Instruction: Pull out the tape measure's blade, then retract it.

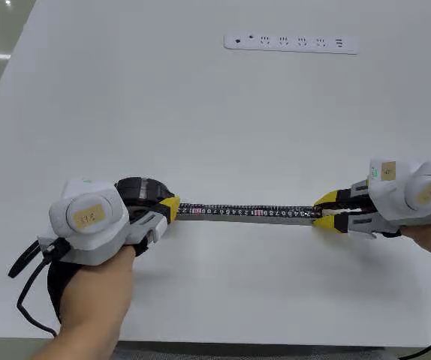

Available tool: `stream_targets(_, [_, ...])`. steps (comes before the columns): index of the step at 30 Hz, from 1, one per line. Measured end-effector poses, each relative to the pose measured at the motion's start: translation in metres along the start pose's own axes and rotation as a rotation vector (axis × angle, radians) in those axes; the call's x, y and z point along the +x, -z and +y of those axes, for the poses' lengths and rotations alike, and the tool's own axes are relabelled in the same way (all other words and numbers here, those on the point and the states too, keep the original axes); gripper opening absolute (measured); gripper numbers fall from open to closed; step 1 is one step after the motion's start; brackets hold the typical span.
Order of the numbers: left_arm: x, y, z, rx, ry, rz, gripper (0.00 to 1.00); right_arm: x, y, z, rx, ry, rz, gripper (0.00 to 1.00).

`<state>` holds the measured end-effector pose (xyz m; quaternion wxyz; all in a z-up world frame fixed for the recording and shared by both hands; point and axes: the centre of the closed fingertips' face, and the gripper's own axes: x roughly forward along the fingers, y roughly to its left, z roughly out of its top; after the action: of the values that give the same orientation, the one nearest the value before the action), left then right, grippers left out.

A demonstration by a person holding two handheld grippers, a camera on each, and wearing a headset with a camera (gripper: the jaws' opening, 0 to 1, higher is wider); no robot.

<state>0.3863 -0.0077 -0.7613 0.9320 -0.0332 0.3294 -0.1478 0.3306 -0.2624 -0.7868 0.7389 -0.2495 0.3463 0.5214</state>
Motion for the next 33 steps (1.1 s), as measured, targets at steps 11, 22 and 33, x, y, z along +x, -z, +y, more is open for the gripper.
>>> stream_targets(11, [-0.001,0.000,-0.001,-0.021,0.010,0.000,0.58,0.008,-0.009,0.000,0.008,-0.010,-0.015,0.10])
stream_targets(22, [-0.001,0.000,0.000,-0.035,0.016,0.004,0.57,0.018,-0.021,0.001,0.018,-0.021,-0.030,0.10])
stream_targets(33, [-0.001,0.000,0.000,-0.036,0.016,0.006,0.58,0.030,-0.036,0.005,0.011,-0.035,-0.043,0.10])
